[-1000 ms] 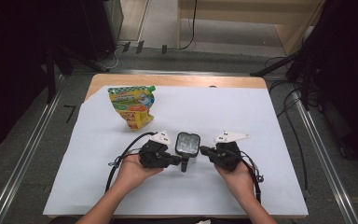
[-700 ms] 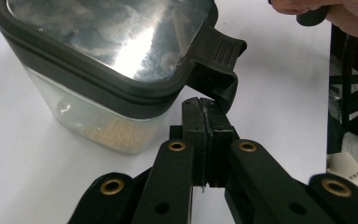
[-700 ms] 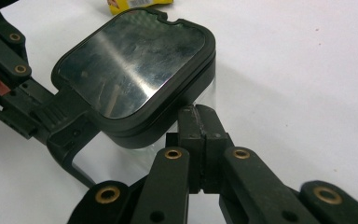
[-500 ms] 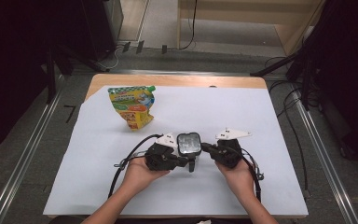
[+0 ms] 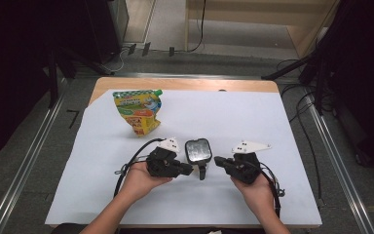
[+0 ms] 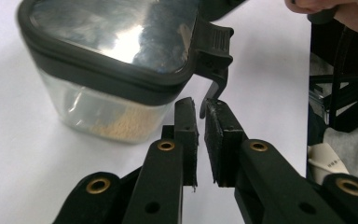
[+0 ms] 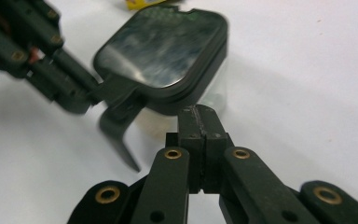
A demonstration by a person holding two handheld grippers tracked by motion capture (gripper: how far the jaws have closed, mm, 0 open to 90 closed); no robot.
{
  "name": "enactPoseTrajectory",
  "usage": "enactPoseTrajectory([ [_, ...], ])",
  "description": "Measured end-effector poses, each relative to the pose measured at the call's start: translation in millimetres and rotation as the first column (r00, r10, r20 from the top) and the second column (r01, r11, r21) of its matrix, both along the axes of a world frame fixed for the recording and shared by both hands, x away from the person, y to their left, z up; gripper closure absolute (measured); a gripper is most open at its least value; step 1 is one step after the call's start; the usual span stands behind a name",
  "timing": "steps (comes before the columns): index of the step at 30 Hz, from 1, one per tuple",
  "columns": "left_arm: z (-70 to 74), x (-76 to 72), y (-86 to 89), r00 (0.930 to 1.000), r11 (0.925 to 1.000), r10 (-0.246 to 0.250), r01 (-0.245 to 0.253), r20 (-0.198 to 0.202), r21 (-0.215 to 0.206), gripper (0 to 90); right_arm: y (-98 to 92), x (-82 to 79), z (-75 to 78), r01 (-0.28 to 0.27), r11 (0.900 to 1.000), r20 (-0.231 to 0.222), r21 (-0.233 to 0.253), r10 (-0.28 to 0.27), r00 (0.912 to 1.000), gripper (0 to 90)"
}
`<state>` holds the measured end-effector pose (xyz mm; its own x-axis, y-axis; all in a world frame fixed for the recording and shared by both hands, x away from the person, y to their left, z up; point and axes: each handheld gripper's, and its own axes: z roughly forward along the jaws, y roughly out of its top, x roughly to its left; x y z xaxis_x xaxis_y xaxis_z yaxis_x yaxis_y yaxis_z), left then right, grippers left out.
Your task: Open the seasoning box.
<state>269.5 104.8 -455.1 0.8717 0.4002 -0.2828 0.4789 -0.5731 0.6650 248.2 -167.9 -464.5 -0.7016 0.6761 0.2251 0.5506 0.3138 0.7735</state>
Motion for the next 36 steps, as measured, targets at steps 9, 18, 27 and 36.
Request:
enactPoseTrajectory([
  [9, 5.9, 10.5, 21.7, 0.9979, 0.9982, 0.06, -0.06, 0.025, -0.005, 68.5, 8.5, -17.5, -1.6, -0.071, 0.997, -0.03, -0.025, 0.07, 0.9971, 90.0],
  [18, 4.6, 20.5, 33.0, 0.9958, 0.9959, 0.09, -0.09, 0.017, -0.011, 48.7, 28.9, -27.3, -4.9, -0.135, 0.99, -0.032, -0.041, 0.134, 0.9905, 90.0],
  [27, 1.5, 24.2, 35.5, 0.9952, 0.9953, 0.096, -0.096, 0.018, -0.012, 44.9, 44.8, -28.1, -10.8, -0.146, 0.989, -0.025, -0.035, 0.145, 0.9891, 90.0],
  [36, 0.6, 24.7, 35.7, 0.9955, 0.9957, 0.092, -0.091, 0.026, -0.016, 42.5, 61.1, -26.4, -19.4, -0.146, 0.988, -0.022, -0.05, 0.145, 0.9892, 90.0],
])
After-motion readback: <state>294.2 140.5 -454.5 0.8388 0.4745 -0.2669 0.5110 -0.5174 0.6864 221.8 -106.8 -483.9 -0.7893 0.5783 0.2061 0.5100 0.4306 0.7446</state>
